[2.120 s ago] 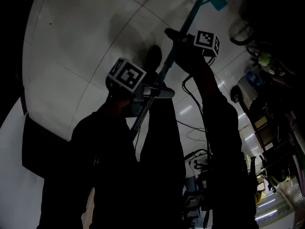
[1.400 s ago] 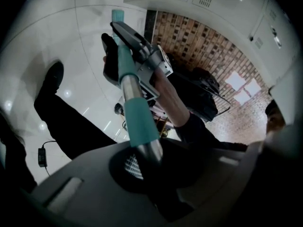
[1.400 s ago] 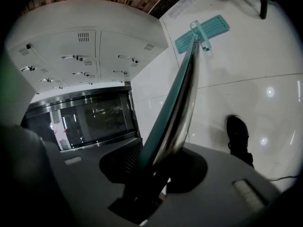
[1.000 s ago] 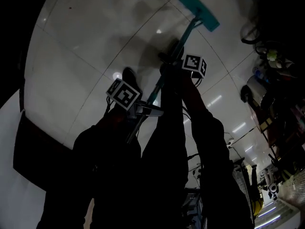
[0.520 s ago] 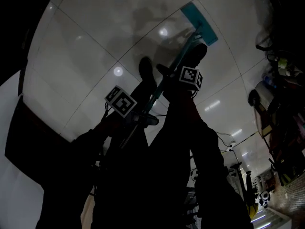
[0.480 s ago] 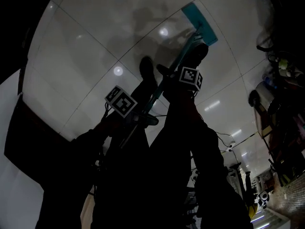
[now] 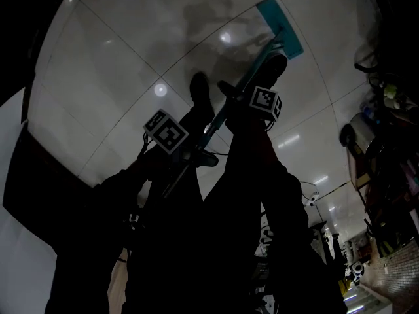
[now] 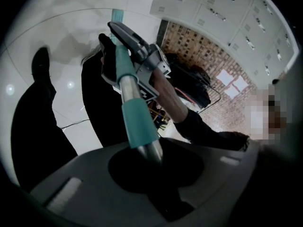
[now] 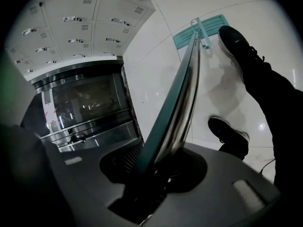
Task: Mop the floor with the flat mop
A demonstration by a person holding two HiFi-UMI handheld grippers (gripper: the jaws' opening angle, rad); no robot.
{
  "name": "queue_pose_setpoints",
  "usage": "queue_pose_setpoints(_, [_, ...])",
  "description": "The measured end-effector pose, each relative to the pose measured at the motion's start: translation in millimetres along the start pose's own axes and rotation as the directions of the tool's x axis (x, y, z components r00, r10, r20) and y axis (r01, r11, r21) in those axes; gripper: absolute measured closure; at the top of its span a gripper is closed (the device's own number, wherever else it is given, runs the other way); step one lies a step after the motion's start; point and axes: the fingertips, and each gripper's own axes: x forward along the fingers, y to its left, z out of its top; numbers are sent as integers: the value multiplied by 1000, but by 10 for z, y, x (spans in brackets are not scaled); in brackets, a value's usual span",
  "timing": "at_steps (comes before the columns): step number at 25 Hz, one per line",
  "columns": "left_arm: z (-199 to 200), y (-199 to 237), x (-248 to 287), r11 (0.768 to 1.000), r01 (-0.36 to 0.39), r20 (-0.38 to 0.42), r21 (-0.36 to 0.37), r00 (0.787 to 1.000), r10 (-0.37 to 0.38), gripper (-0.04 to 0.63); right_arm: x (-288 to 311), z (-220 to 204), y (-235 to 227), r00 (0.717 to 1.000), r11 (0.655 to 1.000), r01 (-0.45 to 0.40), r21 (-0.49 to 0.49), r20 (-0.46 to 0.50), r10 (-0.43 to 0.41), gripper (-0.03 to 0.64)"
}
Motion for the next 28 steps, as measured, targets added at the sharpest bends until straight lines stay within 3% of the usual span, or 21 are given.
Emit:
queue_pose_setpoints(6, [381, -195, 160, 1000, -21, -15, 3, 1000, 21, 529, -175, 436, 82, 1000, 1000, -15, 11, 8, 15, 467])
queue_pose_setpoints(15, [1274, -709, 579, 1000, -19, -20, 14, 1000, 19, 529, -618, 1451, 310, 1000, 1000, -23, 3, 16, 23, 466])
queue_pose_setpoints(28, [3220, -1450, 1666, 999, 2, -28, 45, 1000, -1, 534, -1583, 3684, 426, 999, 999, -23, -40, 47, 24, 463])
